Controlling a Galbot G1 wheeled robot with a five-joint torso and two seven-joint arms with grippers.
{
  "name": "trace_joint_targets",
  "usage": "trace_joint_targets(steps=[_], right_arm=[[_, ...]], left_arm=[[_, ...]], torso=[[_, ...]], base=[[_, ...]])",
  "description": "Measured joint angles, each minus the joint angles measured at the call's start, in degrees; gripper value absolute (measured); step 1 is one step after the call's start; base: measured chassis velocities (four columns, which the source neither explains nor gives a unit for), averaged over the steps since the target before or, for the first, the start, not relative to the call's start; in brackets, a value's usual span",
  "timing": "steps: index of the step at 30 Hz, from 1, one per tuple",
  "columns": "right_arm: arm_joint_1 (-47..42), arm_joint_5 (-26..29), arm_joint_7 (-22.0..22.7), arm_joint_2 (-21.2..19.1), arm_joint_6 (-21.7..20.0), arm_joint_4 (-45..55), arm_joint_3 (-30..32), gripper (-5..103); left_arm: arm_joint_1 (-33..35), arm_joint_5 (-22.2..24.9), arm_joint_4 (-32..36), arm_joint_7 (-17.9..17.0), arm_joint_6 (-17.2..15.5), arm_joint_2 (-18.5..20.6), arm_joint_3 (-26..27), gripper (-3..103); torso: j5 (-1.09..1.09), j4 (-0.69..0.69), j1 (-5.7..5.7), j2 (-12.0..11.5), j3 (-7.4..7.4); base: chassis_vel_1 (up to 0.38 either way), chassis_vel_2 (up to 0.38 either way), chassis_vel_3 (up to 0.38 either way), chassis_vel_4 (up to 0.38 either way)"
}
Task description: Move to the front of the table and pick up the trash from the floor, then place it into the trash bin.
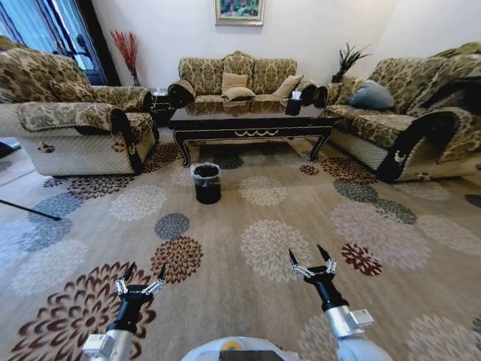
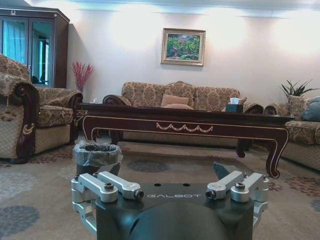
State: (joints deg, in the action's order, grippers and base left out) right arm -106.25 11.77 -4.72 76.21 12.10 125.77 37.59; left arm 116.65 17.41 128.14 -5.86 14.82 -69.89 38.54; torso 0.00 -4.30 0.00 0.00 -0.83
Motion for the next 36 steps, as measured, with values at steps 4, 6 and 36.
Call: trace_joint_targets(steps=[4,6,36], right_arm=[[0.0,0.0,0.0,0.0,0.0,0.0,0.0,100],[0.0,0.0,0.0,0.0,0.0,0.0,0.0,100],[0.0,0.0,0.0,0.0,0.0,0.0,0.0,100]], left_arm=[[0.0,0.0,0.0,0.0,0.0,0.0,0.0,100],[0.0,0.0,0.0,0.0,0.0,0.0,0.0,100],[0.0,0.0,0.0,0.0,0.0,0.0,0.0,100]], torso=[[0.0,0.0,0.0,0.0,0.0],[0.0,0.0,0.0,0.0,0.0],[0.0,0.0,0.01,0.0,-0.03]], base=[[0.21,-0.205,-0.198,0.196],[0.206,-0.196,-0.209,0.191],[0.063,-0.071,-0.063,0.07]])
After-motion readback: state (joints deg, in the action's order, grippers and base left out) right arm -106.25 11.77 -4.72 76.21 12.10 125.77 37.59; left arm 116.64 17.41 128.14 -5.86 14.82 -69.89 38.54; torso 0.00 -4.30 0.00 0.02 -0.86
